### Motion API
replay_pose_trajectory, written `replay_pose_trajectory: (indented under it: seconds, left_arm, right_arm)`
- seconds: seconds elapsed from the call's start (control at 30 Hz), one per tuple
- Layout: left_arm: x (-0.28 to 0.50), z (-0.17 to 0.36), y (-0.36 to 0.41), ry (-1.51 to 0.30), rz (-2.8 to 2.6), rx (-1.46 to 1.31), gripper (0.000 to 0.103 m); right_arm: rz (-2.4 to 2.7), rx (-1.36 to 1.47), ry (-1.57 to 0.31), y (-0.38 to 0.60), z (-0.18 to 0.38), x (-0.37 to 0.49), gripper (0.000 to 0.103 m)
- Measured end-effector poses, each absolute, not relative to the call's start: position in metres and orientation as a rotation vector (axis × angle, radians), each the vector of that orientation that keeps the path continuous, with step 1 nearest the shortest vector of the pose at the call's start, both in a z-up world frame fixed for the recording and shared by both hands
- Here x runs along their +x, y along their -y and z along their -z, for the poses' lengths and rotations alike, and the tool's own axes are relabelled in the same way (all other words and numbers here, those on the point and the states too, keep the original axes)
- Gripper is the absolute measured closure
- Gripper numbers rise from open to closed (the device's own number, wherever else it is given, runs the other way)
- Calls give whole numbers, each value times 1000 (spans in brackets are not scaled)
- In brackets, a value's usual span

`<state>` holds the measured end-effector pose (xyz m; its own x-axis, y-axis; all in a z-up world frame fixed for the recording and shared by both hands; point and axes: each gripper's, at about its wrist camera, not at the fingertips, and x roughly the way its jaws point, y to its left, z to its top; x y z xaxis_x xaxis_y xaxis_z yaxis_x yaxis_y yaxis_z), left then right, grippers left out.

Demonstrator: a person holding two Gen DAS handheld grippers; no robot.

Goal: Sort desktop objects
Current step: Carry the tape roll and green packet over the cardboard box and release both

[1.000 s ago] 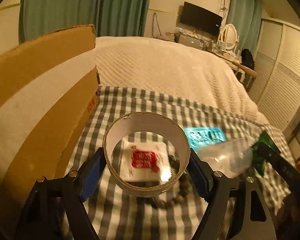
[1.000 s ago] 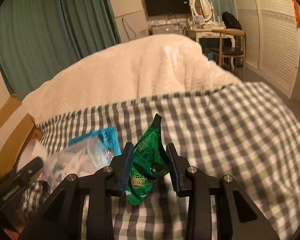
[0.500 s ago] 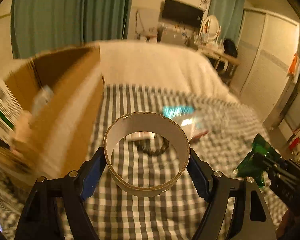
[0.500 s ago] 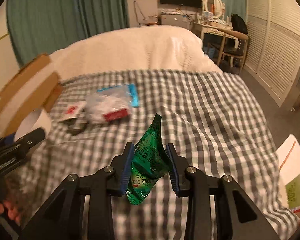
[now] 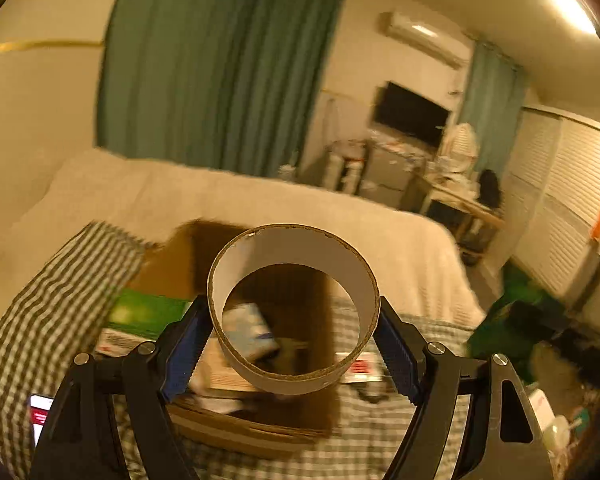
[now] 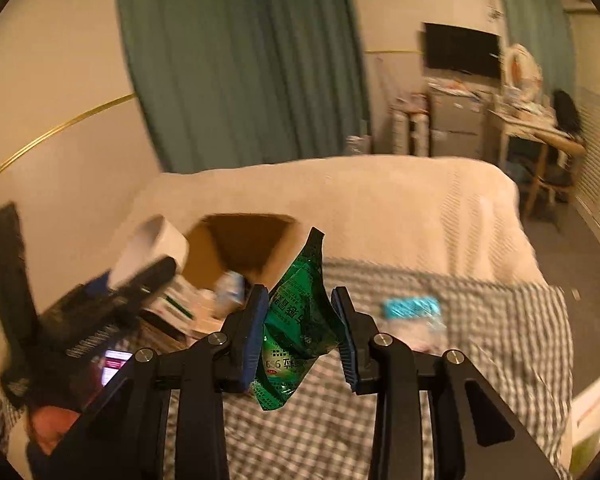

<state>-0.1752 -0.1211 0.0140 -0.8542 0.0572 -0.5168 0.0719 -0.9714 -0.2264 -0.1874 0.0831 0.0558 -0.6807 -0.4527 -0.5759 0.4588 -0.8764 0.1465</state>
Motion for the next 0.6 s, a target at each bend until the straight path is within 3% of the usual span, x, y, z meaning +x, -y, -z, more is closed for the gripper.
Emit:
replay_pose_trajectory:
  seconds: [0.43, 0.47, 0.5, 0.53, 0.57, 0.6]
  left_arm:
    - [-225, 61, 163, -404, 2946, 939, 21]
    - [-226, 61, 164, -407, 2946, 933, 15]
    - [-227, 62, 165, -418, 2936, 945, 2]
    - [-228, 62, 165, -429, 2919, 959, 0]
    - [-227, 62, 166, -442, 2902, 962, 0]
    - [-225, 59, 166, -455, 2889, 958, 0]
  right_arm:
    - [2399, 912, -210, 68, -4, -293, 68]
    - [2403, 894, -214, 69, -6, -295, 59]
    - [2423, 872, -220, 69, -10, -295, 50]
    - [2459, 837, -217, 64, -14, -293, 34]
    - [2481, 810, -206, 60, -17, -289, 25]
    - [2499, 790, -189, 54, -22, -287, 24]
